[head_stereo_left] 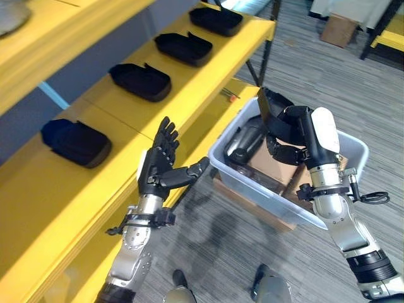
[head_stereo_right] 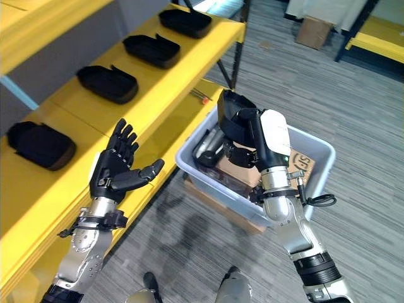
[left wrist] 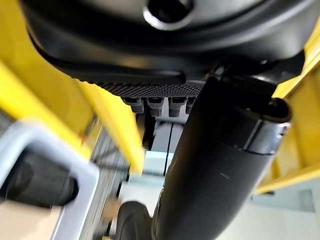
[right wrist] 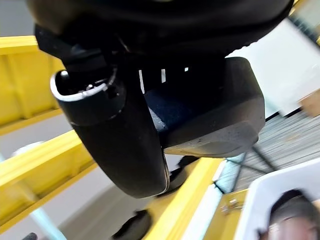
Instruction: Move parts from the plastic box to the shelf.
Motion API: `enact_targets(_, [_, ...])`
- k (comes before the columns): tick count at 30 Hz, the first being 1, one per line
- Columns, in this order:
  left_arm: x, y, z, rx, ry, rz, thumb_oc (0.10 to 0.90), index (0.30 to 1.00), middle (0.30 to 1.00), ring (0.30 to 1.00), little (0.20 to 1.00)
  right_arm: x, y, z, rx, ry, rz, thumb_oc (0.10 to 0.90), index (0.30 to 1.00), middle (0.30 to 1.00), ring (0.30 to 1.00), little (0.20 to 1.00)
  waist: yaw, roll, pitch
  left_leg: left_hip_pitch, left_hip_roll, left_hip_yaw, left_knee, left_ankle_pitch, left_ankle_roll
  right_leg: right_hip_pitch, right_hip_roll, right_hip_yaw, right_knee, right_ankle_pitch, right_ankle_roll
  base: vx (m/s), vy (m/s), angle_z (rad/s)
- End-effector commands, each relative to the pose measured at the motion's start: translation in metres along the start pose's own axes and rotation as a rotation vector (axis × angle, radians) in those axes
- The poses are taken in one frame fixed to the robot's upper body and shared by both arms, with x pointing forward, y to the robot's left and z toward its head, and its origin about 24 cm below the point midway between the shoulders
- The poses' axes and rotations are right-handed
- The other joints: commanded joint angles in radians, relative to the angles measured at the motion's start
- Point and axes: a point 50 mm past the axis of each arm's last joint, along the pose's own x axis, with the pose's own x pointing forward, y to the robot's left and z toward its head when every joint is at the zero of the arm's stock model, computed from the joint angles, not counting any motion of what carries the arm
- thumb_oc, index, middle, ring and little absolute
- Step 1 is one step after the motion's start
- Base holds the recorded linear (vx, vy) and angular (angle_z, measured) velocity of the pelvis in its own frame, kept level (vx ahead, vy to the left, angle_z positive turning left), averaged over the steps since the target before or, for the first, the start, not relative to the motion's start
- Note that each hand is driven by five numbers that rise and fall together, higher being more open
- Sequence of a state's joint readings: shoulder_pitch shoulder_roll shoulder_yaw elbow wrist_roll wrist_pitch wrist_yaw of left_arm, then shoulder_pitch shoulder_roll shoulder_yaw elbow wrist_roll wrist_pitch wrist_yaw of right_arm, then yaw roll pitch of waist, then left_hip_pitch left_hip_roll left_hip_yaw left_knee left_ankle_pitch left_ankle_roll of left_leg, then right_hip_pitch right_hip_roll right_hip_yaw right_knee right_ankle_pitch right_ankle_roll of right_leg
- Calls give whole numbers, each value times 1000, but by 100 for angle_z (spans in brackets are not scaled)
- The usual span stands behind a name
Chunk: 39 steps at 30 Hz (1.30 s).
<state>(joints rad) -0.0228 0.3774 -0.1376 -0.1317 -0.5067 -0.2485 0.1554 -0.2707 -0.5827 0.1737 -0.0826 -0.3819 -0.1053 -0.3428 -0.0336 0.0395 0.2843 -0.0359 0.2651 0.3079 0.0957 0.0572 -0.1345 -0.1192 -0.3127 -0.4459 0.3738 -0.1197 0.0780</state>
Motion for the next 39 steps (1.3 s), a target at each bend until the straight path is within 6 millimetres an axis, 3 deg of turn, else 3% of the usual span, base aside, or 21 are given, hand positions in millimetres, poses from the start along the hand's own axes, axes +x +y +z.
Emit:
enact_targets(1, [6,-1,49,10,-270,-35,900,1000,1000,1000,1000,23,-43,42,38,-240,-265,400,300,300,300,300,11,-55,-97,-29,41,-33,113,-146,10,32,-40,49,-125,92,73,14,151,15])
enact_targets(5, [4,-1,51,26,-278,-40,900,1000,1000,1000,1000,21,-44,39,22,-227,-265,400,300,300,300,300,30,-77,-111,-47,0,-58,114,-165,22,70,-68,15,-188,142,97,8,121,22])
enact_targets(9, [0,2,52,54,-279,-27,900,1000,1000,1000,1000,24,-40,44,31,-241,-253,400,300,300,300,300,43,-93,-119,-52,-34,-69,129,-195,45,83,-81,21,-226,175,111,-18,123,17])
enact_targets(12, [-1,5,56,66,-299,-14,900,1000,1000,1000,1000,28,-36,47,49,-250,-240,400,300,300,300,300,66,-123,-117,-97,-70,-78,192,-216,75,92,-116,6,-248,227,114,-18,111,4])
enact_targets(16, [0,5,59,77,-316,-12,900,1000,1000,1000,1000,31,-34,49,54,-251,-236,400,300,300,300,300,83,-135,-118,-129,-103,-118,253,-272,95,117,-139,16,-260,263,144,-8,181,28])
enact_targets(18, [4,3,61,83,-328,-21,900,1000,1000,1000,1000,31,-31,47,59,-237,-226,400,300,300,300,300,83,-143,-124,-143,-145,-146,259,-288,123,128,-161,25,-251,295,144,30,227,46])
enact_targets(20, [5,2,62,88,-330,-25,900,1000,1000,1000,1000,31,-31,47,58,-234,-220,400,300,300,300,300,79,-148,-121,-154,-167,-144,256,-270,143,116,-178,32,-228,318,129,2,175,38])
enact_targets(22, [9,-2,58,85,-319,-39,900,1000,1000,1000,1000,27,-31,45,49,-233,-198,400,300,300,300,300,25,-138,-124,-137,-215,-201,217,-260,172,55,-99,268,-144,323,92,144,233,79])
enact_targets(23, [11,-2,56,80,-312,-42,900,1000,1000,1000,1000,26,-32,43,45,-232,-193,400,300,300,300,300,9,-131,-124,-126,-233,-216,187,-244,178,14,-29,365,-120,292,73,177,303,108])
enact_targets(24, [13,-5,51,82,-288,-56,900,1000,1000,1000,1000,23,-34,39,52,-222,-191,400,300,300,300,300,-17,-117,-115,-93,-256,-254,150,-233,189,-35,96,454,-66,191,46,125,222,104])
enact_targets(25, [13,-5,51,81,-288,-57,900,1000,1000,1000,1000,23,-34,39,51,-222,-191,400,300,300,300,300,-16,-118,-117,-95,-256,-253,144,-227,187,-44,96,455,-58,189,43,133,192,71])
enact_targets(26, [14,-8,47,74,-273,-68,900,1000,1000,1000,1000,20,-35,36,56,-214,-189,400,300,300,300,300,-31,-115,-114,-77,-267,-267,122,-219,192,-73,169,475,-41,129,28,70,87,55])
enact_targets(28, [14,-9,45,82,-265,-77,900,1000,1000,1000,1000,19,-37,37,62,-221,-200,400,300,300,300,300,-35,-121,-112,-48,-293,-279,87,-207,199,-122,260,462,-36,111,18,123,90,55])
enact_targets(30, [14,-11,43,72,-255,-77,900,1000,1000,1000,1000,16,-38,37,62,-226,-204,400,300,300,300,300,-39,-129,-115,-21,-313,-292,58,-203,196,-124,303,442,-54,104,13,103,17,34])
enact_targets(33, [13,-11,40,53,-245,-70,900,1000,1000,1000,1000,11,-41,35,57,-222,-214,400,300,300,300,300,-49,-137,-132,-8,-329,-314,41,-195,183,-68,317,470,-167,108,5,119,-55,54])
enact_targets(36, [8,-11,35,27,-230,-64,900,1000,1000,1000,1000,6,-43,34,56,-220,-210,400,300,300,300,300,-55,-119,-150,9,-319,-326,14,-180,171,-19,331,522,-229,110,-4,93,-52,29])
enact_targets(39, [4,-8,35,31,-221,-57,900,1000,1000,1000,1000,4,-46,33,51,-217,-226,400,300,300,300,300,-47,-113,-170,21,-310,-316,-1,-177,166,11,314,478,-261,111,-6,112,-97,18])
